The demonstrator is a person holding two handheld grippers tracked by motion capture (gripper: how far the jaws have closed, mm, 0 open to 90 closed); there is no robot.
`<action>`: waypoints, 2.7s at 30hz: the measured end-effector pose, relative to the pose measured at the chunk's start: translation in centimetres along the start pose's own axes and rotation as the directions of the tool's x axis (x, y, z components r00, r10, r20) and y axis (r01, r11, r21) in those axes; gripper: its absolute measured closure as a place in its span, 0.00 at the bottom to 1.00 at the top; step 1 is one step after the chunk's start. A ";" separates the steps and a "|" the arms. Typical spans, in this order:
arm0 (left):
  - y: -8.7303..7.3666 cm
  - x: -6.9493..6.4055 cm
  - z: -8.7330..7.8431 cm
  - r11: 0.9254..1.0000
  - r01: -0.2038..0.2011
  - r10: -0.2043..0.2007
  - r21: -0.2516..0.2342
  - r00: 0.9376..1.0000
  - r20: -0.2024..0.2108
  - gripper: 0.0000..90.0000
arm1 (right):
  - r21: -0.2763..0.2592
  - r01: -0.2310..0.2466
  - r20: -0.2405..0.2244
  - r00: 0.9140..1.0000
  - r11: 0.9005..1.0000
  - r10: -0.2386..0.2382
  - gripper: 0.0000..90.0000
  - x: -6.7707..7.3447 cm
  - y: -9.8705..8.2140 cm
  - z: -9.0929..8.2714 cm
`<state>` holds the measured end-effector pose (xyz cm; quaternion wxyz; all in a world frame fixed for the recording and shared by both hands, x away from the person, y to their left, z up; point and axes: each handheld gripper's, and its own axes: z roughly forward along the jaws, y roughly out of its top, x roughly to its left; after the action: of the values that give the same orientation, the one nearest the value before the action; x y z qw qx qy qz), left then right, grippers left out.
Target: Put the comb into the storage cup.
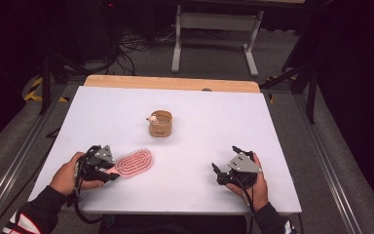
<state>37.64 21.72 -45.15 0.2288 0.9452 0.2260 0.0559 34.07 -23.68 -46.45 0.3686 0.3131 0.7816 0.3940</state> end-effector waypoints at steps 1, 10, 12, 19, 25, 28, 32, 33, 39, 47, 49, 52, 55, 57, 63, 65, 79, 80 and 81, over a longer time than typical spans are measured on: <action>0.0 0.0 0.0 1.000 0.000 0.000 0.000 1.000 0.000 0.68 | 0.000 0.000 0.000 1.000 1.000 0.000 0.12 0.0 0.0 0.0; -0.4 -0.5 0.1 0.999 -0.007 0.006 -0.049 1.000 -0.022 0.77 | 0.009 -0.002 -0.004 1.000 1.000 0.002 0.11 0.0 -0.1 0.1; -0.5 -0.8 0.1 0.998 -0.010 0.007 -0.055 0.999 -0.043 0.77 | 0.009 -0.004 -0.005 1.000 1.000 0.004 0.11 0.0 -0.1 0.1; -0.8 -1.6 0.1 0.996 -0.033 0.024 -0.084 0.994 -0.106 0.77 | 0.006 -0.003 -0.001 1.000 1.000 0.003 0.12 -0.1 -0.1 0.0; -0.6 -2.0 0.5 0.991 -0.046 0.024 -0.122 0.984 -0.176 0.77 | -0.001 -0.004 0.004 1.000 1.000 0.004 0.12 -0.1 -0.1 -0.1; -0.6 -2.1 0.7 0.989 -0.054 0.027 -0.136 0.981 -0.194 0.77 | -0.002 -0.007 0.004 1.000 1.000 0.007 0.11 -0.1 -0.1 -0.1; -0.6 -2.3 0.7 0.985 -0.069 0.034 -0.160 0.976 -0.217 0.77 | -0.006 -0.006 0.004 1.000 1.000 0.006 0.12 -0.1 0.0 -0.1; -0.6 -2.4 0.7 0.984 -0.068 0.031 -0.164 0.975 -0.218 0.77 | -0.006 -0.005 0.005 1.000 1.000 0.005 0.11 -0.1 0.0 -0.1; -0.4 -2.8 0.6 0.978 -0.087 0.037 -0.190 0.967 -0.252 0.77 | -0.009 -0.006 0.007 1.000 1.000 0.006 0.11 -0.1 0.0 -0.1; -0.3 -3.1 0.1 0.968 -0.105 0.037 -0.226 0.957 -0.289 0.78 | -0.011 -0.007 0.011 1.000 1.000 0.007 0.11 -0.1 0.0 -0.2; -0.3 -3.2 0.0 0.968 -0.109 0.040 -0.227 0.957 -0.288 0.77 | -0.014 -0.010 0.013 1.000 1.000 0.010 0.11 -0.1 0.0 -0.2; -0.2 -3.4 -0.2 0.965 -0.122 0.048 -0.231 0.951 -0.304 0.77 | -0.021 -0.009 0.015 1.000 1.000 0.010 0.11 -0.2 0.1 -0.2; -0.1 -3.6 -0.3 0.961 -0.137 0.060 -0.240 0.951 -0.304 0.78 | -0.032 -0.013 0.019 1.000 0.999 0.014 0.11 -0.2 0.1 -0.3; 0.0 -3.8 -0.4 0.956 -0.151 0.067 -0.251 0.947 -0.314 0.77 | -0.040 -0.019 0.021 1.000 0.999 0.019 0.11 -0.2 0.2 -0.4; 0.0 -4.6 -0.7 0.926 -0.201 0.063 -0.320 0.917 -0.394 0.78 | -0.048 -0.026 0.025 0.999 0.999 0.027 0.11 -0.3 0.2 -0.5; -0.1 -4.6 -0.9 0.909 -0.205 0.045 -0.363 0.915 -0.402 0.77 | -0.047 -0.027 0.025 0.999 0.999 0.028 0.11 -0.3 0.2 -0.5; 0.0 -4.5 -1.8 0.861 -0.177 -0.027 -0.477 0.920 -0.391 0.78 | -0.070 -0.043 0.030 0.999 0.997 0.046 0.11 -0.5 0.5 -0.7; 0.2 -4.6 -1.7 0.853 -0.173 -0.041 -0.493 0.919 -0.393 0.77 | -0.086 -0.052 0.019 0.998 0.995 0.053 0.10 -0.5 0.7 -0.9; 0.2 -4.6 -1.7 0.853 -0.173 -0.041 -0.493 0.919 -0.393 0.77 | -0.086 -0.052 0.019 0.998 0.995 0.053 0.10 -0.5 0.7 -0.9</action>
<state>33.29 20.16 -43.51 0.4230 0.8254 0.2100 0.3093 33.78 -24.10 -45.34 0.3797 0.3216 0.7514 0.4333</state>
